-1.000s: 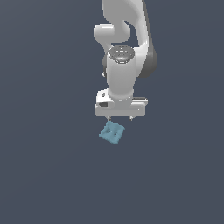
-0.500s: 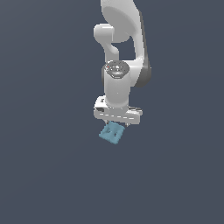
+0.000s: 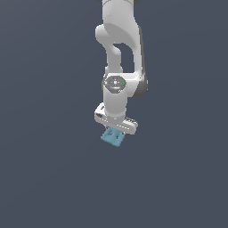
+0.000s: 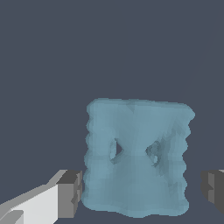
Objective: Pick up the object and move it to a goal position.
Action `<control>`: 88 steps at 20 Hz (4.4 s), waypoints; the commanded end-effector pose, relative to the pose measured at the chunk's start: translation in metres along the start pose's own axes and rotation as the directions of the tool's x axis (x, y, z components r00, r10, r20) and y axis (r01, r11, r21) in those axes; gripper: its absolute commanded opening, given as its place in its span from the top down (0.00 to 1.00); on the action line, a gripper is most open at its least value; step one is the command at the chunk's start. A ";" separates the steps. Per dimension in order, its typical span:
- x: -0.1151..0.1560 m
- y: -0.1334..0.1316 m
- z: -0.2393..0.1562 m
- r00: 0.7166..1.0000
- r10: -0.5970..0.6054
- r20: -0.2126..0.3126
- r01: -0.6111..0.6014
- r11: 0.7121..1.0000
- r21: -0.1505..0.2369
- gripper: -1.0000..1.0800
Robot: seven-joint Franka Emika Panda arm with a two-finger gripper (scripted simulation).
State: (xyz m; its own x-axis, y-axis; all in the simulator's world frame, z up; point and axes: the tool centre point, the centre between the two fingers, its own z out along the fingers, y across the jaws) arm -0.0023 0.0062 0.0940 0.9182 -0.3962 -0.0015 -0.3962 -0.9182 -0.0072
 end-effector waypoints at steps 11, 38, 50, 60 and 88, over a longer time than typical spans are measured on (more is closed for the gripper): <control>-0.001 0.006 0.016 0.998 0.056 -0.001 -0.056 0.998 -0.007 0.04; 0.016 0.008 0.041 0.997 0.072 -0.041 -0.072 0.997 0.009 1.00; 0.003 0.000 -0.002 0.997 0.071 -0.036 -0.071 0.997 0.007 1.00; -0.025 -0.017 -0.095 0.997 0.069 -0.027 -0.069 0.998 0.003 1.00; -0.085 -0.070 -0.341 0.998 0.061 -0.003 -0.061 0.998 -0.007 1.00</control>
State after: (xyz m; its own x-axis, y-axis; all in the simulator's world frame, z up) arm -0.0524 0.0995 0.4299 0.8923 -0.4514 0.0027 -0.4514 -0.8923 -0.0008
